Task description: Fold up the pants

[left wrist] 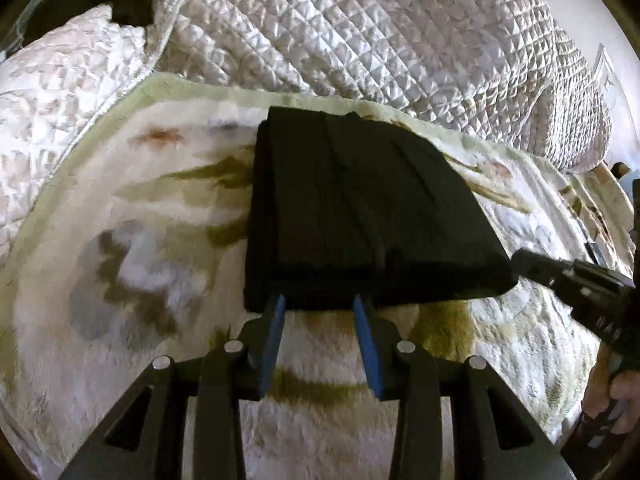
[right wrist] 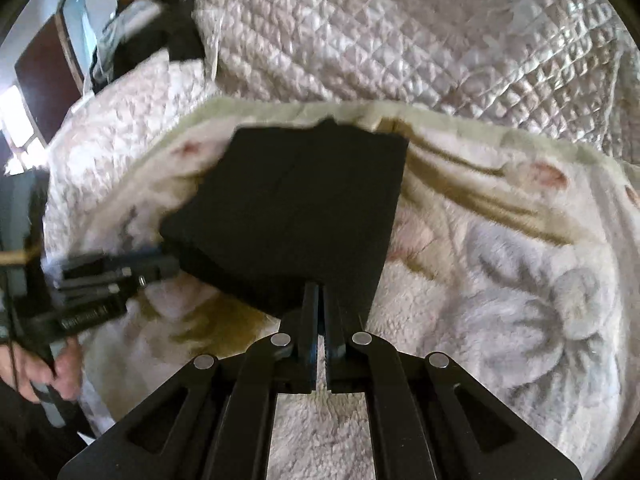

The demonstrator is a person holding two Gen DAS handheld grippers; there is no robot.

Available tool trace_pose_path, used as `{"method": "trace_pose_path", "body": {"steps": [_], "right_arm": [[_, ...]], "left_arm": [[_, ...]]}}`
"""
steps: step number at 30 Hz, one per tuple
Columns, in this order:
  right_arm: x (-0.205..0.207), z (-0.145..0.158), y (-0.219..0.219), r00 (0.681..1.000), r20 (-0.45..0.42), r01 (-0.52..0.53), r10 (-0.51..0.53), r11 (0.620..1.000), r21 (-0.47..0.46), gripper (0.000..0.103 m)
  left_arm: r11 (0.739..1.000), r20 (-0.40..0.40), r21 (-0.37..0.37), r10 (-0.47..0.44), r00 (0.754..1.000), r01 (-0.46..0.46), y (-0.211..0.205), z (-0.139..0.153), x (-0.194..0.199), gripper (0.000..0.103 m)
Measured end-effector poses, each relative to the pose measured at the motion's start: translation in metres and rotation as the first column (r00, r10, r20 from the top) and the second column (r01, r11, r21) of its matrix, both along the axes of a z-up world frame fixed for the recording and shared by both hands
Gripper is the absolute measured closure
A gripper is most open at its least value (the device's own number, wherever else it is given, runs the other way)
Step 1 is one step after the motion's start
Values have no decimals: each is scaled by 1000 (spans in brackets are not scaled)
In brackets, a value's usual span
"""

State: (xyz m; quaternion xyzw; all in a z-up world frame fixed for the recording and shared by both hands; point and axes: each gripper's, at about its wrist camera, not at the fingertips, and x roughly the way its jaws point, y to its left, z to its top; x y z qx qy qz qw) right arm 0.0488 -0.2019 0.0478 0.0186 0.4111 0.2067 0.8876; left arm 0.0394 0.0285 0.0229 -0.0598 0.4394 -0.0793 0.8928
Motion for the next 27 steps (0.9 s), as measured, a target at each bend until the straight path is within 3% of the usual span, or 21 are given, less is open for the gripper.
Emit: {"method": "trace_pose_path", "body": {"steps": [4,6,9,13,27], "right_arm": [[-28,2,-6,999,29,13,-13,1000,15,69],[-37,0,-4,1000,29,13,-13,1000,-5,69],[-52,0,-2,999,38,9,-8,1000,-28,69],[-63,-1,2,998,68,6,-2,998,-69,51],[-48,-34,6,1000,0,22,-22,990,-138,49]], "left_arm": [[1000,53,-2,12,999,-12,-3,9,-22,64],[1000,64,10,10,998,-11,-8,10,-28,63],[999,86,32,14,996,-16,-14,11,-39,53],[998,90,52,35,995,-40,-15,7,-44,45],[991,34,121,55,998,-59,-20,-18,-34,37]]}}
